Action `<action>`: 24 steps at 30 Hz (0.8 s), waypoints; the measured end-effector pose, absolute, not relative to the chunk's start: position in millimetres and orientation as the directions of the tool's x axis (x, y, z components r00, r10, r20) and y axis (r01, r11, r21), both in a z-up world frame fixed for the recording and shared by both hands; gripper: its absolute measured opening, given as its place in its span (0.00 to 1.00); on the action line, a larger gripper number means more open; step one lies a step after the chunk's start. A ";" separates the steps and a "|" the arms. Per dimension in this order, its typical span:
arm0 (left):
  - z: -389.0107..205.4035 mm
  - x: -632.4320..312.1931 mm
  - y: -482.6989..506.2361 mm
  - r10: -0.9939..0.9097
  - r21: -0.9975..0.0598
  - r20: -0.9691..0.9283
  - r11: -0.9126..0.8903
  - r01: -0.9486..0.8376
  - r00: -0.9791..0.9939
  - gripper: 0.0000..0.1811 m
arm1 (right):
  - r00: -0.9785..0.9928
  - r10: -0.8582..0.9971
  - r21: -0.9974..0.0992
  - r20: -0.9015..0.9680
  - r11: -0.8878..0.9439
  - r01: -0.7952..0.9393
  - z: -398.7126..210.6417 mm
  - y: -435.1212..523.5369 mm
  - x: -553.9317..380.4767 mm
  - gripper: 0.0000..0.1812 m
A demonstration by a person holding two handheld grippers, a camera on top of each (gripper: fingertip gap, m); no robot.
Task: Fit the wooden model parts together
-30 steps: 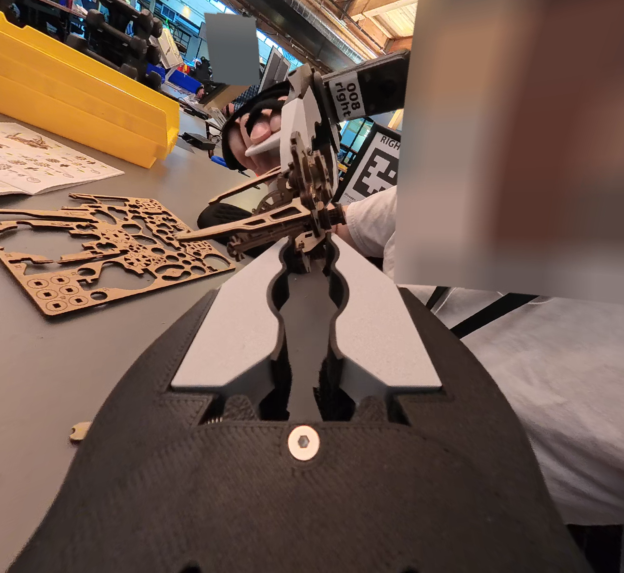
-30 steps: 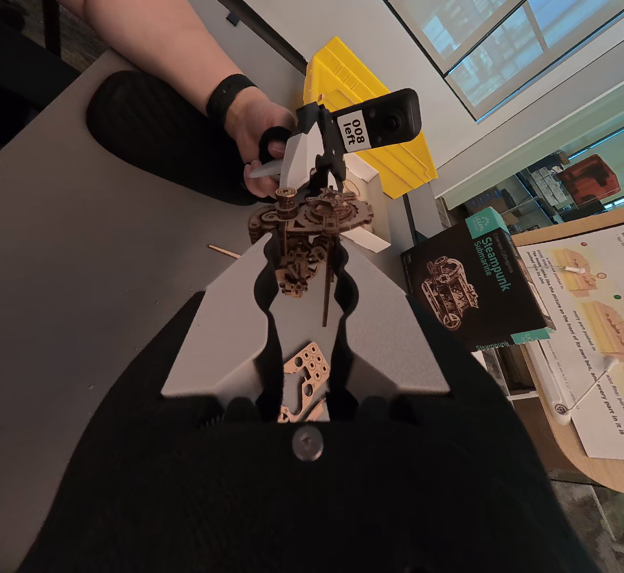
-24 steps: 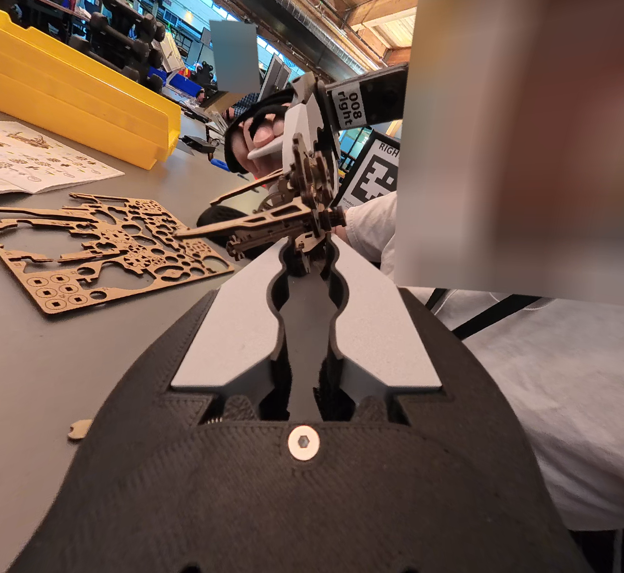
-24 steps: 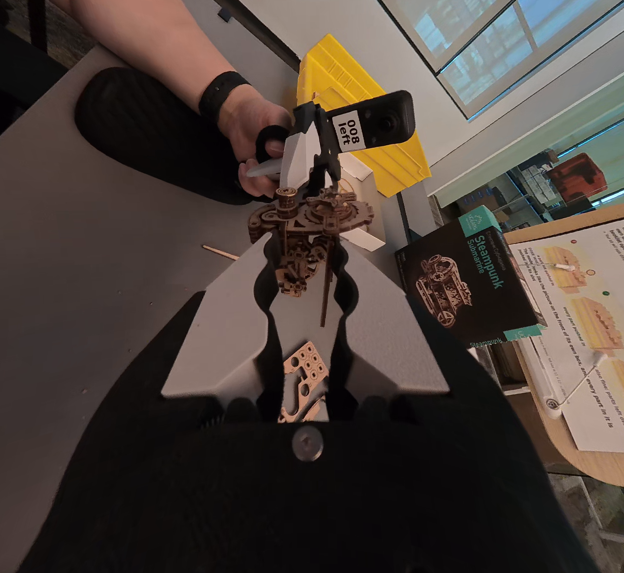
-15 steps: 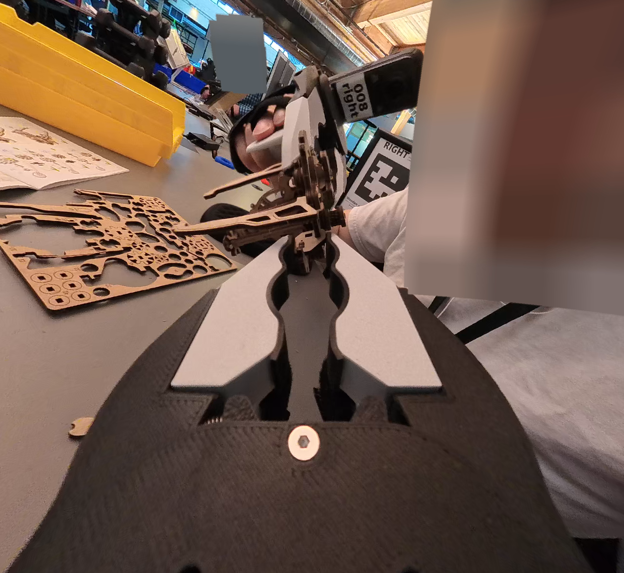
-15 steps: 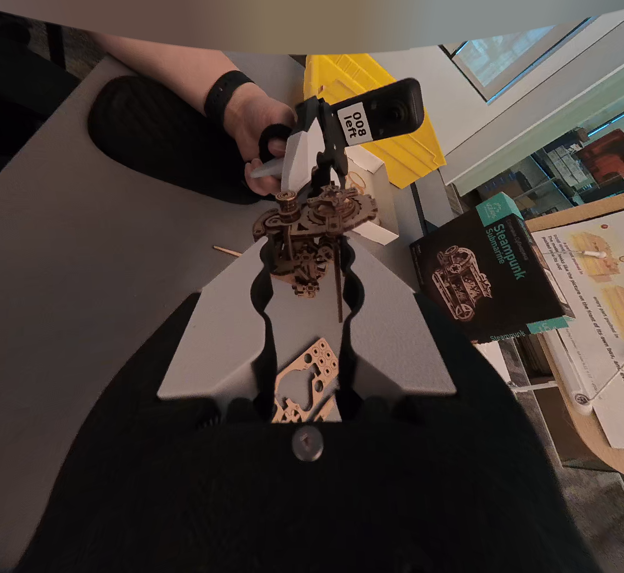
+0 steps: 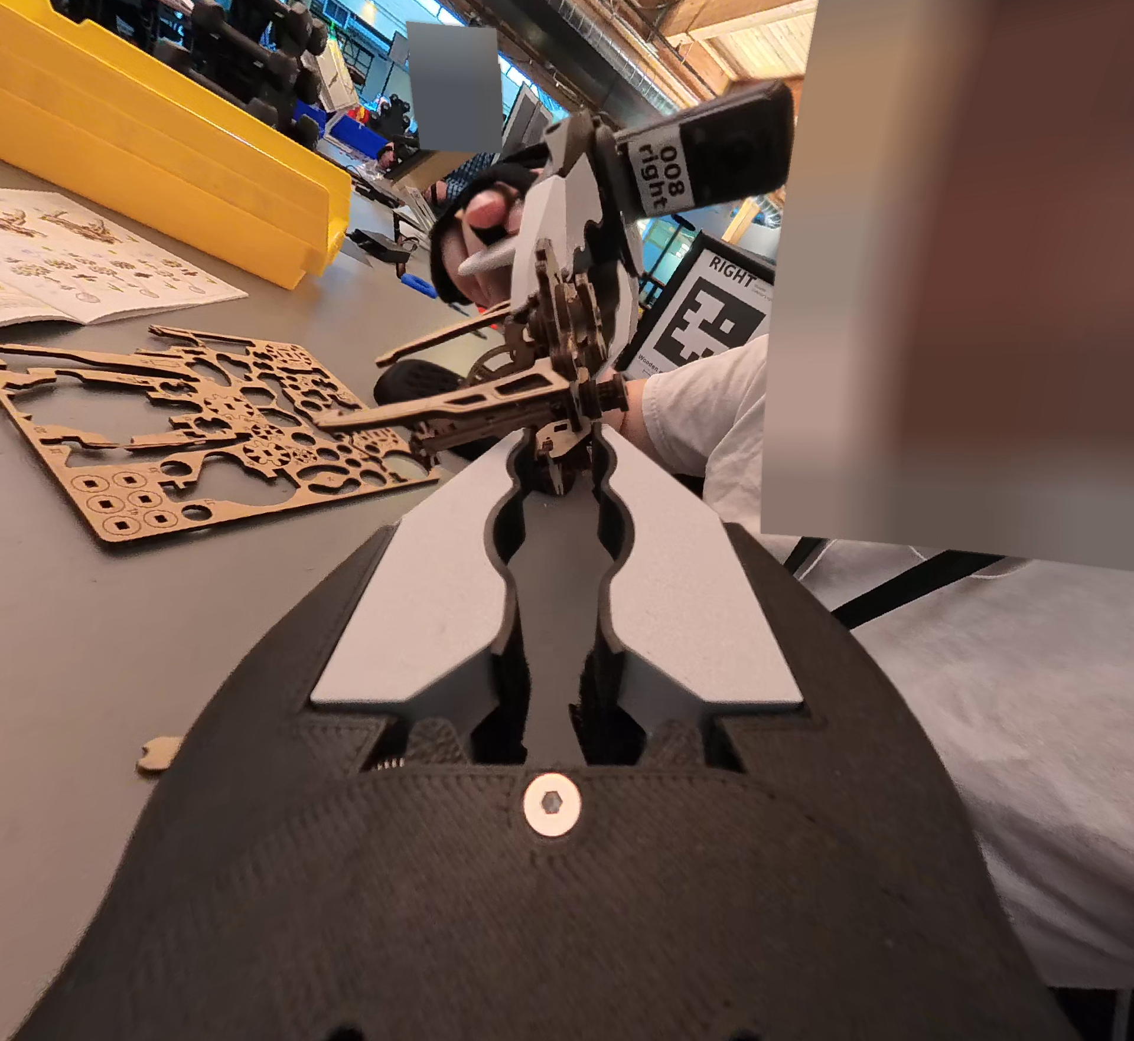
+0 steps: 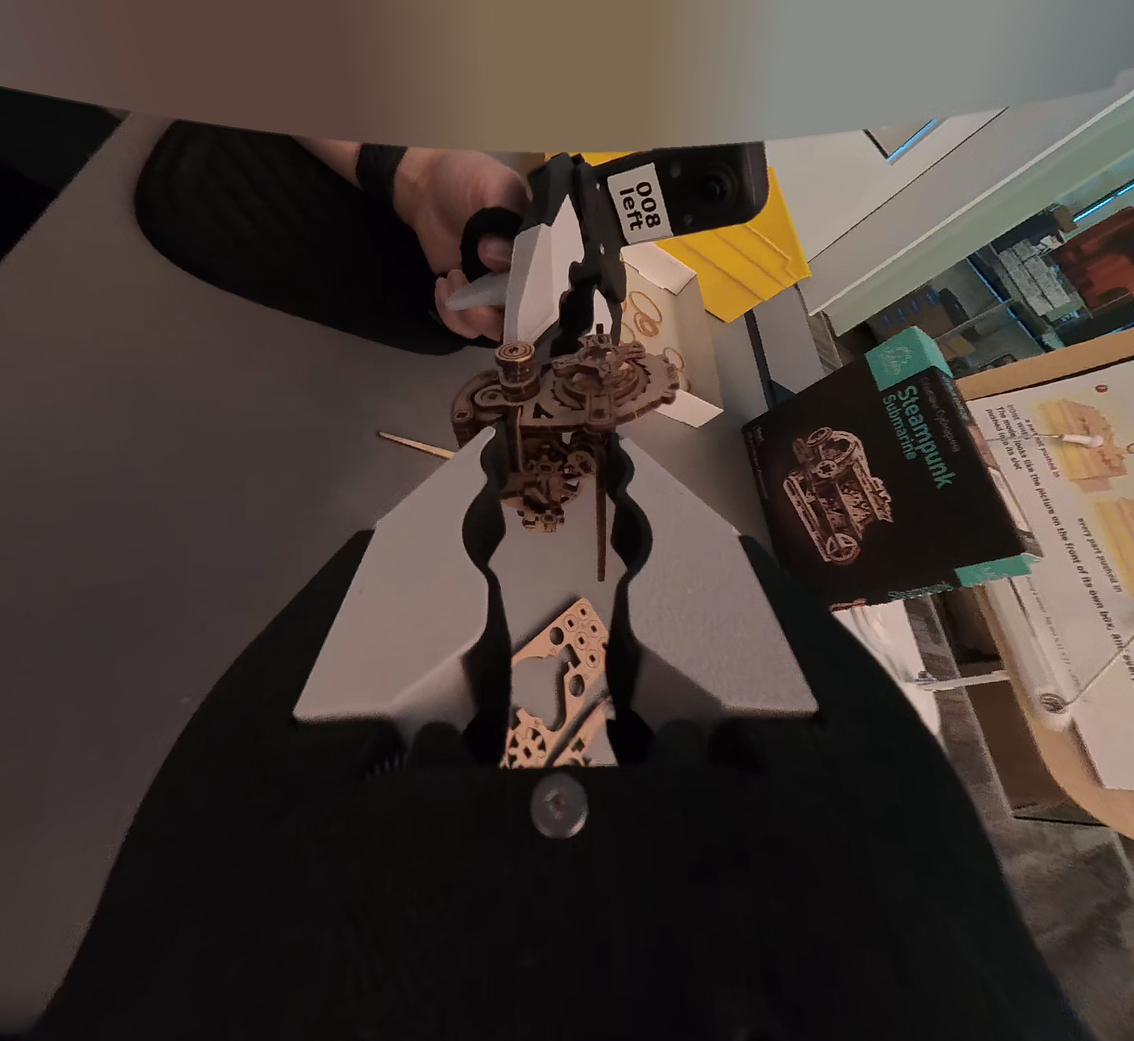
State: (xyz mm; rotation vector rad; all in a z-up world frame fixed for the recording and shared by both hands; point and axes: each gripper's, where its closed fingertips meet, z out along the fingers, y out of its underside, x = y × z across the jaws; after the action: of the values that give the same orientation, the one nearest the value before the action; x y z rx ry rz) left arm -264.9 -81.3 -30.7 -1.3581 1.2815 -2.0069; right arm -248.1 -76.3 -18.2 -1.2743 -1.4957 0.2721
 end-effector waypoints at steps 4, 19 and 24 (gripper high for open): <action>-31.3 -265.6 -80.9 -0.723 -0.846 0.522 -0.507 -0.165 -0.453 0.09 | 0.170 0.781 -0.712 0.601 0.427 0.557 -18.8 -76.3 -248.6 0.16; -32.7 -265.6 -74.8 -0.703 -0.819 0.561 -0.547 -0.170 -0.437 0.09 | 0.189 0.758 -0.693 0.624 0.425 0.582 -21.4 -71.3 -248.3 0.16; -31.5 -265.5 -74.1 -0.697 -0.812 0.570 -0.558 -0.170 -0.435 0.09 | 0.190 0.757 -0.695 0.625 0.429 0.577 -20.1 -71.0 -248.6 0.16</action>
State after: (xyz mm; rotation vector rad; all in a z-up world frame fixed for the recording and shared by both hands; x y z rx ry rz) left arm -265.5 -74.1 -31.5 -1.4109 1.2248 -2.0549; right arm -248.6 -71.0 -20.1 -1.2445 -1.4866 0.1880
